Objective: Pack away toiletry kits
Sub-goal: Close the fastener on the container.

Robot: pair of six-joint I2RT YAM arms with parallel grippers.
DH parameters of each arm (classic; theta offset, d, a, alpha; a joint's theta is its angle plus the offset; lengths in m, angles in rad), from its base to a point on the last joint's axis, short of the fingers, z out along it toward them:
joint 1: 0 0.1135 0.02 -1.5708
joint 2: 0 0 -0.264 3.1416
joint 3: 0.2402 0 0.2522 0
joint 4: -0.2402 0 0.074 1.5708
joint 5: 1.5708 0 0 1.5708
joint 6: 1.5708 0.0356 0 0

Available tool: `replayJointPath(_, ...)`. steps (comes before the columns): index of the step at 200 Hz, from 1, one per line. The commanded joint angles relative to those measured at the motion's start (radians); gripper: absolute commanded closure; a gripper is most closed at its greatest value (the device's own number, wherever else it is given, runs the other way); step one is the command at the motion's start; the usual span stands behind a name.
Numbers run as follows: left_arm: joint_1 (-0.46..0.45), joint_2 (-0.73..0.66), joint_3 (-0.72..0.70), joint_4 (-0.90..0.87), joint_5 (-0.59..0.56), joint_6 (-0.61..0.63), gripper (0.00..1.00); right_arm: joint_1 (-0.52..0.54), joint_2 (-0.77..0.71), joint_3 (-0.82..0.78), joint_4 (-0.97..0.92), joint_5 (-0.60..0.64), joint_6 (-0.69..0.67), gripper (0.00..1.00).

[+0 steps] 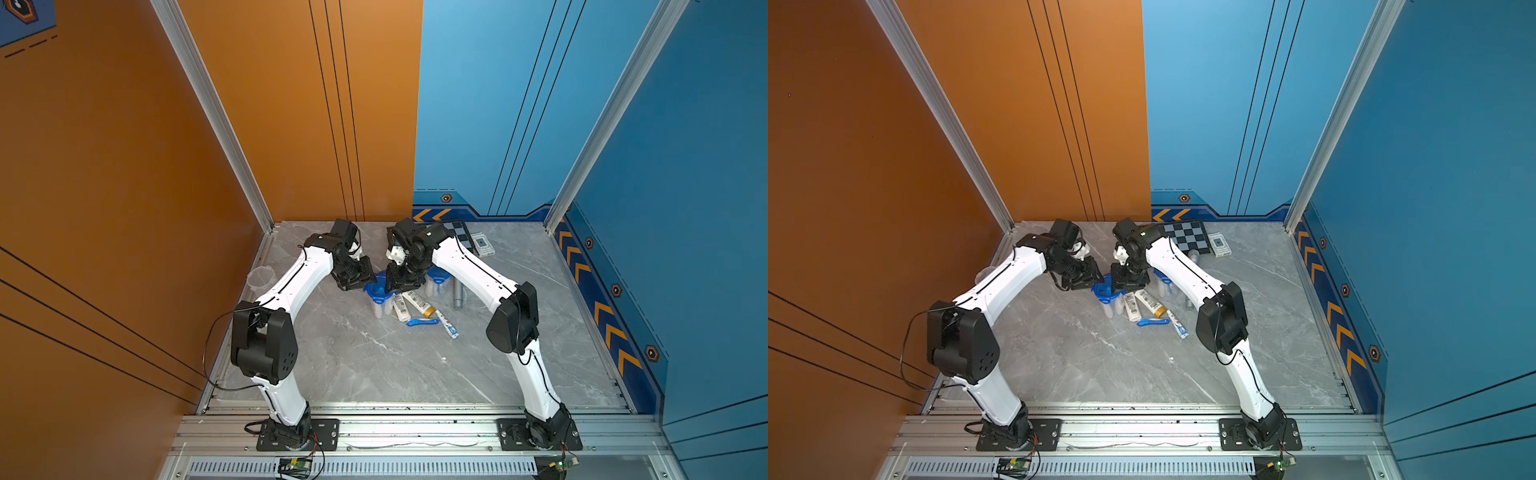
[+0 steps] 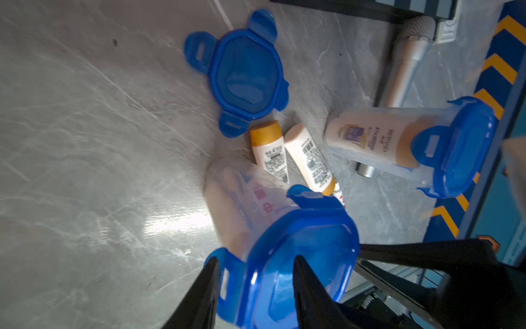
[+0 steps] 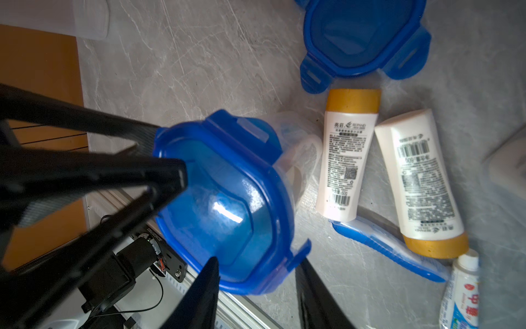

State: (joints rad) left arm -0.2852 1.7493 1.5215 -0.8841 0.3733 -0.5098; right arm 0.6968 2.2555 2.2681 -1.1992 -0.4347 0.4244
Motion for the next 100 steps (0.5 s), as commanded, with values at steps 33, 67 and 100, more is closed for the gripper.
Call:
replayJointPath(33,-0.017,-0.007,-0.107,0.088,0.171,-0.104,0.56,0.011,0.037,-0.021,0.106,-0.044,0.007,0.55)
replayJointPath(67,-0.017,-0.013,-0.13,0.116,0.19,-0.131,0.56,0.011,0.048,-0.028,0.135,-0.065,0.002,0.54)
replayJointPath(100,-0.022,-0.014,-0.133,0.116,0.19,-0.14,0.57,0.012,0.041,-0.05,0.207,-0.113,0.014,0.51)
